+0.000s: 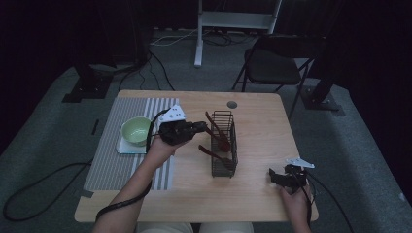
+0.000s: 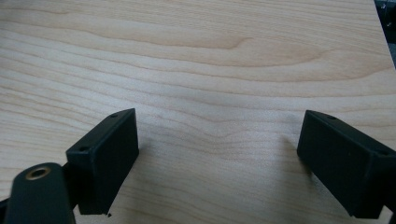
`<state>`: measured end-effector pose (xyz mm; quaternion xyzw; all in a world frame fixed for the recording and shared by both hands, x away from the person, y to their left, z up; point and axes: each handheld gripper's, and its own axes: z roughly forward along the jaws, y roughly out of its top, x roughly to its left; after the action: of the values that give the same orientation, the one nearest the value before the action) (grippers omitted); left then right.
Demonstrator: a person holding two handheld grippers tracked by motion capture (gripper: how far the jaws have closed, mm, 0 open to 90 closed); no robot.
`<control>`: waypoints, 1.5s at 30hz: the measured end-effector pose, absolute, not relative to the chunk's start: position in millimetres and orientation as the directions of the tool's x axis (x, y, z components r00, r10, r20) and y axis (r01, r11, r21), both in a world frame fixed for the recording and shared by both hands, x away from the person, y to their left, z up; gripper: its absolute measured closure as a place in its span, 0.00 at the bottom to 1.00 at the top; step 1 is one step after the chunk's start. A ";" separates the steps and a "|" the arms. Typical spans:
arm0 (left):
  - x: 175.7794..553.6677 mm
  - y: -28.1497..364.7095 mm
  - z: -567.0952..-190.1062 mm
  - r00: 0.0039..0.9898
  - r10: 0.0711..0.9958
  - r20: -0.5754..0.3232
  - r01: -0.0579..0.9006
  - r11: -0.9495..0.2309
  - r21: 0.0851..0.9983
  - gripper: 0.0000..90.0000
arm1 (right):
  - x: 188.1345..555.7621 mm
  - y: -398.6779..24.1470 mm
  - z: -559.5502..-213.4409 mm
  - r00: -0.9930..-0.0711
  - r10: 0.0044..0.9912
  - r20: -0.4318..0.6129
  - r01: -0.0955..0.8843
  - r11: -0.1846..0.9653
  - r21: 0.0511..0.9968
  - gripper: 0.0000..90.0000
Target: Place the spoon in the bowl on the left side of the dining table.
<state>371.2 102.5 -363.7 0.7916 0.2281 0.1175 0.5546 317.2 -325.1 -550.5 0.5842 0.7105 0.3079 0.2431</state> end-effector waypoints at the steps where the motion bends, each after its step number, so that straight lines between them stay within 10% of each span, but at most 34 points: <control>1: 370.3 103.7 -361.8 0.866 0.497 -0.064 0.226 -0.275 0.934 0.93 | 317.2 -325.1 -550.5 -0.199 0.980 0.015 0.681 0.127 0.721 0.13; 45: 355.8 185.7 -337.2 0.748 0.662 -0.047 0.183 -0.138 0.973 0.93 | 317.3 -325.2 -550.6 -0.192 0.981 0.015 0.681 0.123 0.722 0.13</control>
<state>355.8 185.7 -337.2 0.7265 0.2909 0.2033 0.5885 317.3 -325.2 -550.6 0.5866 0.7083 0.3074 0.2442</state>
